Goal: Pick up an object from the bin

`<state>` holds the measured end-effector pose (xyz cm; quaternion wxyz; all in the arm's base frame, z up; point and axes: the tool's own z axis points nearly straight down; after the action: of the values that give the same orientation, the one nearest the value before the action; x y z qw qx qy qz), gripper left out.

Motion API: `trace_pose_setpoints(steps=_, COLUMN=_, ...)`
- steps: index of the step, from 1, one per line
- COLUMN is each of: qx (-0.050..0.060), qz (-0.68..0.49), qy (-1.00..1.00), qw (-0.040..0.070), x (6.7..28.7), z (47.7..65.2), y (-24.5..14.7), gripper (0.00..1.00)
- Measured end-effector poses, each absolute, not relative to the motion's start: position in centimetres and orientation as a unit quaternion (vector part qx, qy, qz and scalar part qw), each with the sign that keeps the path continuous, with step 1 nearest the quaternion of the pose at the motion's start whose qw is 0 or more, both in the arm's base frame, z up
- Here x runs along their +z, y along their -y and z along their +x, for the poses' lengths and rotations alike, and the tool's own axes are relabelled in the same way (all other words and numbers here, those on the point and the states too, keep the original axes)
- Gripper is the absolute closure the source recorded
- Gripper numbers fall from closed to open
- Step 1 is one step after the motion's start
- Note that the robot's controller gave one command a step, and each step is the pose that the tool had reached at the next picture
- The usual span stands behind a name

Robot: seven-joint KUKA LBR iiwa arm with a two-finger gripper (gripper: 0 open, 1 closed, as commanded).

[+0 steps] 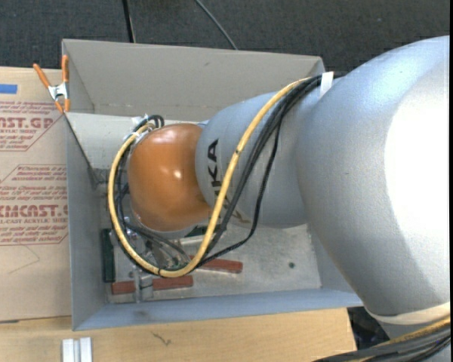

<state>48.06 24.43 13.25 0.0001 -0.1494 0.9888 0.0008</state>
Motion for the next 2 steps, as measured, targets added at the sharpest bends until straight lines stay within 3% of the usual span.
trace_pose_setpoints(steps=1, qx=0.001, qz=-0.231, qy=-0.973, qw=0.003, x=9.7, z=48.2, y=-23.0, gripper=0.00)
trace_pose_setpoints(steps=2, qx=0.001, qz=-0.368, qy=-0.930, qw=0.002, x=8.3, z=48.6, y=-23.4, gripper=1.00)
